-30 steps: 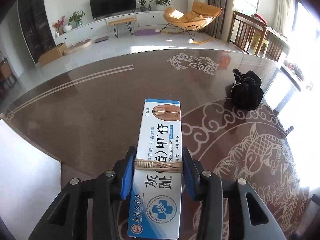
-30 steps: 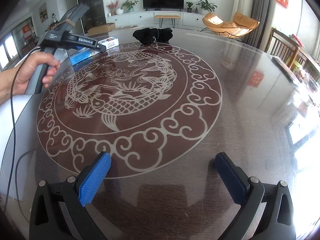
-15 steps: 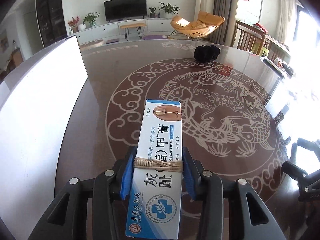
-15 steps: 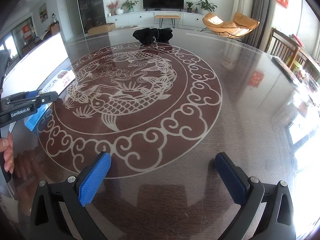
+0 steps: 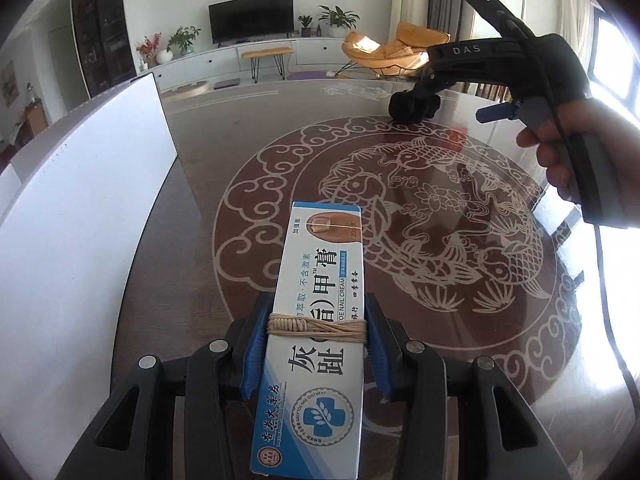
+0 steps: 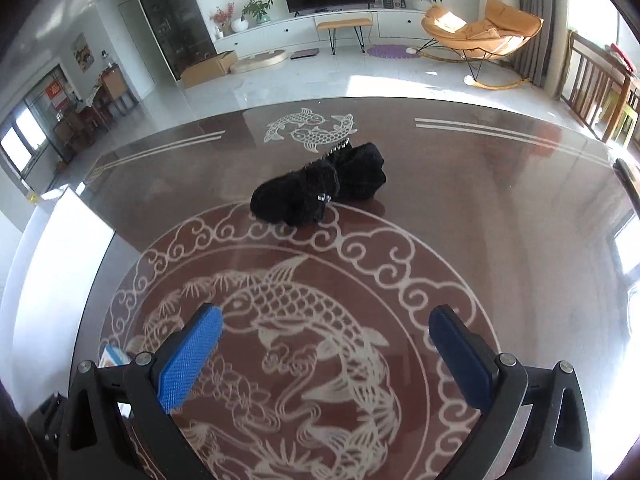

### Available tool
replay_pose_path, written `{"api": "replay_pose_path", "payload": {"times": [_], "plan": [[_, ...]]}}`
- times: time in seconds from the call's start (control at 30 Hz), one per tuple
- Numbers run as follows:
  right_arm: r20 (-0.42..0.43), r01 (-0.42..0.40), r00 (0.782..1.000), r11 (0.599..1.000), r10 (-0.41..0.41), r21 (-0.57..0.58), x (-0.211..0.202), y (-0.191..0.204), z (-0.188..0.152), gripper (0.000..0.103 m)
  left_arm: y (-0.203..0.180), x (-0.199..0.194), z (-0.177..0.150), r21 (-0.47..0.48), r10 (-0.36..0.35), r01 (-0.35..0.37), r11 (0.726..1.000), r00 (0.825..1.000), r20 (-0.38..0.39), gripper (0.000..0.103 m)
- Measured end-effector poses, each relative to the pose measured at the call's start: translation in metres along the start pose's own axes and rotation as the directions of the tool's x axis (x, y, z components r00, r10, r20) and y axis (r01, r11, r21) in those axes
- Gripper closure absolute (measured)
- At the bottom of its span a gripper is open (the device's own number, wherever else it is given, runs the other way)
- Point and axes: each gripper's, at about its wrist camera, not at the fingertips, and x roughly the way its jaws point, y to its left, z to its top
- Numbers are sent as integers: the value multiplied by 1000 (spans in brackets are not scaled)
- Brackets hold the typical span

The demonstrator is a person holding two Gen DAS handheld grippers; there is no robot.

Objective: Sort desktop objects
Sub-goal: 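Grasp the black cloth with the right tool while the left tool holds the blue-and-white box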

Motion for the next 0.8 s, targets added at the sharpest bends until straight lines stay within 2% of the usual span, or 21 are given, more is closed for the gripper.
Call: {"api": "replay_pose_path", "payload": {"times": [0.07, 0.17, 0.3, 0.33, 0.37, 0.4, 0.43, 0.47, 0.5, 0.57, 0.67, 0.8], "plan": [[-18, 5, 1000, 998, -4, 56, 21, 4, 23, 0, 0, 0, 0, 0, 0, 0, 1000, 1000, 0, 59], [-37, 18, 999, 990, -13, 142, 46, 6, 39, 0, 0, 0, 0, 0, 1, -1, 1000, 1000, 0, 59], [-45, 41, 998, 992, -36, 119, 66, 21, 43, 2, 0, 0, 0, 0, 0, 0, 1000, 1000, -1, 59], [-40, 79, 996, 994, -76, 79, 68, 26, 43, 9, 0, 0, 0, 0, 1, -1, 1000, 1000, -1, 59], [-31, 107, 994, 994, -106, 34, 69, 33, 44, 25, 0, 0, 0, 0, 1, -1, 1000, 1000, -1, 59], [-21, 127, 992, 992, -127, -9, 69, 37, 43, 33, 0, 1, 0, 0, 1, -1, 1000, 1000, -1, 59], [-11, 134, 991, 990, -135, -43, 67, 41, 43, 56, 0, 1, 0, 0, 1, -1, 1000, 1000, -1, 59], [-8, 129, 992, 990, -130, -65, 65, 42, 40, 66, 0, 2, 0, 0, 1, -1, 1000, 1000, -1, 59], [-4, 119, 993, 990, -120, -80, 62, 42, 37, 66, 0, 2, 0, 0, 1, -1, 1000, 1000, -1, 59], [13, 118, 993, 986, -118, -120, 53, 43, 23, 66, 0, 2, 0, 0, 1, -1, 1000, 1000, -1, 59], [25, 70, 997, 981, -67, -179, 34, 45, -15, 66, 0, 3, 0, 0, 1, -1, 1000, 1000, -2, 59], [52, 39, 998, 953, -25, -300, -14, 46, -100, 66, -1, 2, 0, 2, 4, -4, 1000, 1000, -1, 59]]}}
